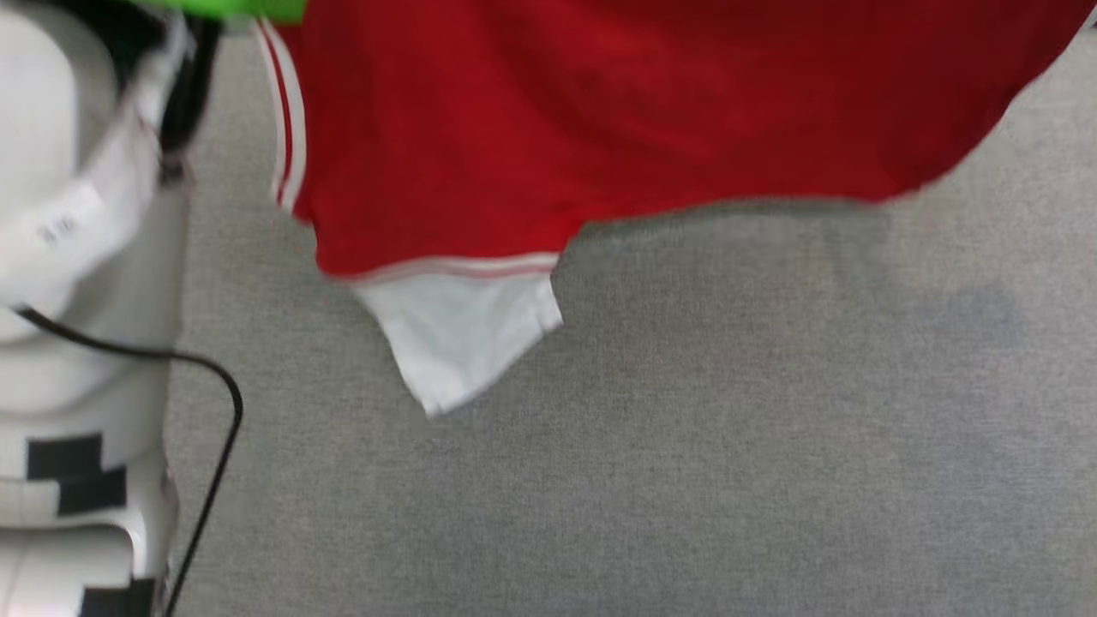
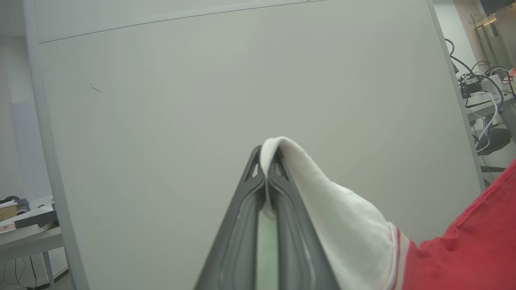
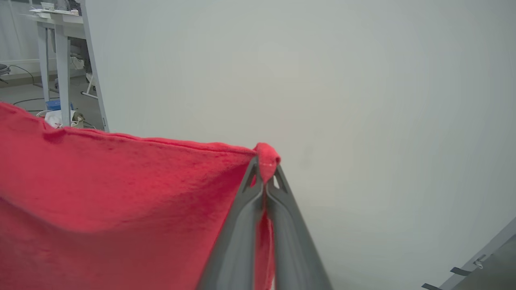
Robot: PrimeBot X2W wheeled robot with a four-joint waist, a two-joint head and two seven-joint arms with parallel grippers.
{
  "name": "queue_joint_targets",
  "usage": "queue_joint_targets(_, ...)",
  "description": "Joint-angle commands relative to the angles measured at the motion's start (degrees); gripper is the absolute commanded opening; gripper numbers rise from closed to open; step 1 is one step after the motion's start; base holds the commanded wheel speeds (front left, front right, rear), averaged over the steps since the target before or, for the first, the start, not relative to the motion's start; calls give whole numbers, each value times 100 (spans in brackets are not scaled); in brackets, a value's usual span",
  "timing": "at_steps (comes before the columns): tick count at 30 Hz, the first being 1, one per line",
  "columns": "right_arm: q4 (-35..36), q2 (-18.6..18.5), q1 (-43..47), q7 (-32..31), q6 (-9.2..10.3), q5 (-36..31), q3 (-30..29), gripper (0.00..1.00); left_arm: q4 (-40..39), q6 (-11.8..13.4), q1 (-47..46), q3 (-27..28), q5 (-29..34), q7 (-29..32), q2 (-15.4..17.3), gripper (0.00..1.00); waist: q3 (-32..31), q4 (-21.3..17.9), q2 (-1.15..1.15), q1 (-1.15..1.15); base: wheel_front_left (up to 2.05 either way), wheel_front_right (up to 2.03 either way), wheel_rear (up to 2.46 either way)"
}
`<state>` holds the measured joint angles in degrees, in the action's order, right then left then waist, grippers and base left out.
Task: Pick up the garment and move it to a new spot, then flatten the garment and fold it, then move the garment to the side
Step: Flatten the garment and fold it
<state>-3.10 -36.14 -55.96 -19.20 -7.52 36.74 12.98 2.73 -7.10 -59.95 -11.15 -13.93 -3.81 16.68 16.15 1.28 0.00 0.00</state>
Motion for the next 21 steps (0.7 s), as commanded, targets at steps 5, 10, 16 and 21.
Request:
queue_joint_targets(5, -333, 163, -1229, -15, 3, -356, -205, 0, 534, -33, -1485, -160, -102, 95, 194, 0, 1146, -94, 0, 0, 0, 0, 0)
queue_joint_targets(10, -1071, 336, -2491, 88, 3, -741, -108, 0, 1320, -36, -2883, -477, -111, 73, 338, 0, 1660, -143, 0, 0, 0, 0, 0)
queue_joint_targets(16, -1869, 477, -3805, 434, 3, -1077, 170, 0, 2175, -37, -4335, -766, -116, -123, 419, 0, 2044, -202, 0, 0, 0, 0, 0)
queue_joint_targets(21, -2501, 617, -4581, 798, 3, -1188, 379, 0, 2820, -38, -4991, -860, -169, -348, 355, 0, 2187, -202, 0, 0, 0, 0, 0)
